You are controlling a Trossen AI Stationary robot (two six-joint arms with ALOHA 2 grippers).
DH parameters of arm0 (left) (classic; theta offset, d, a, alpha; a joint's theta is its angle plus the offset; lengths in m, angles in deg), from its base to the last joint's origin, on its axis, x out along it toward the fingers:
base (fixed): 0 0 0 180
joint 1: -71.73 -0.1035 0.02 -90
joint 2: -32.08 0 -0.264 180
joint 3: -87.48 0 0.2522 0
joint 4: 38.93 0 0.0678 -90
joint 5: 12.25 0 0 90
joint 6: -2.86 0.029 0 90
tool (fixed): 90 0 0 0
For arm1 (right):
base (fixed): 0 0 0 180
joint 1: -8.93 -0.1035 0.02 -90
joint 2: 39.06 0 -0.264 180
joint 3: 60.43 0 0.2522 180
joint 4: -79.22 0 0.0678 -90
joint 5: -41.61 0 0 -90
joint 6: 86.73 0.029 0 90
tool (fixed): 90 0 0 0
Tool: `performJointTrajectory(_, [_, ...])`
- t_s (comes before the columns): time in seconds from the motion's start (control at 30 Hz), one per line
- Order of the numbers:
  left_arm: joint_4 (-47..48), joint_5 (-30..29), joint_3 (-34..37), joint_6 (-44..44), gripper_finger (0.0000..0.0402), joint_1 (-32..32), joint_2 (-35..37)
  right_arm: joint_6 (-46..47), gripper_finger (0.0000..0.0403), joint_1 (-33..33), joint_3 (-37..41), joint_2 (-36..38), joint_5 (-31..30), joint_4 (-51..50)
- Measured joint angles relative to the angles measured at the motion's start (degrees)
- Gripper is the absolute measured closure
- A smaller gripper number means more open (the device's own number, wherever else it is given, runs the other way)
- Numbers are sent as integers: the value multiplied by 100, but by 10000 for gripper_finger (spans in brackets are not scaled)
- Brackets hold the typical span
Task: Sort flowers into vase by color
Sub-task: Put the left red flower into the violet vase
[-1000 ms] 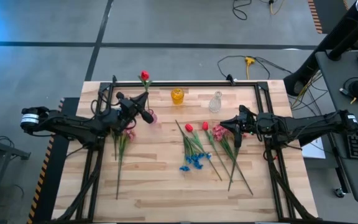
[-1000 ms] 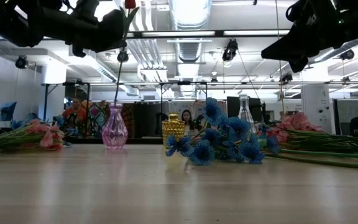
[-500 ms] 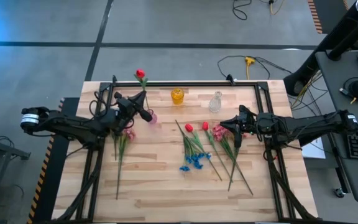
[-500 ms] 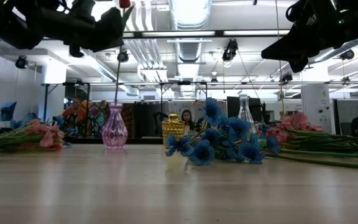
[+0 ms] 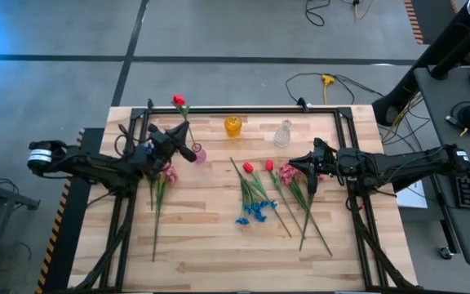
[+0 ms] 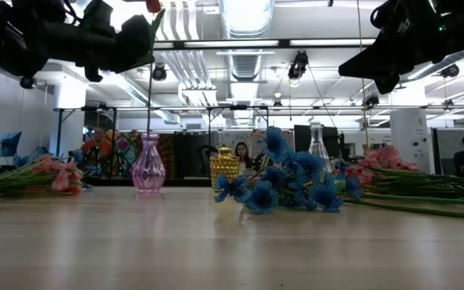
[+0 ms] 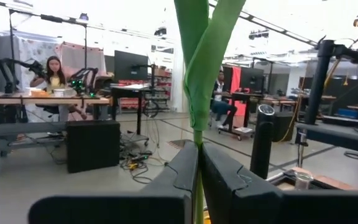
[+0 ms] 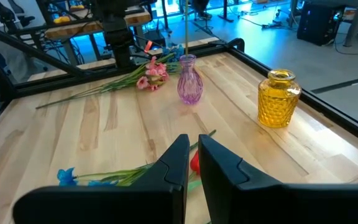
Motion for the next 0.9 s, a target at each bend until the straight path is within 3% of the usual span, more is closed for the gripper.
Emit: performJointTrajectory(0.9, [-160, 185, -2, 20, 401, -1, -521, -42, 374, 2, 2, 0, 0, 2])
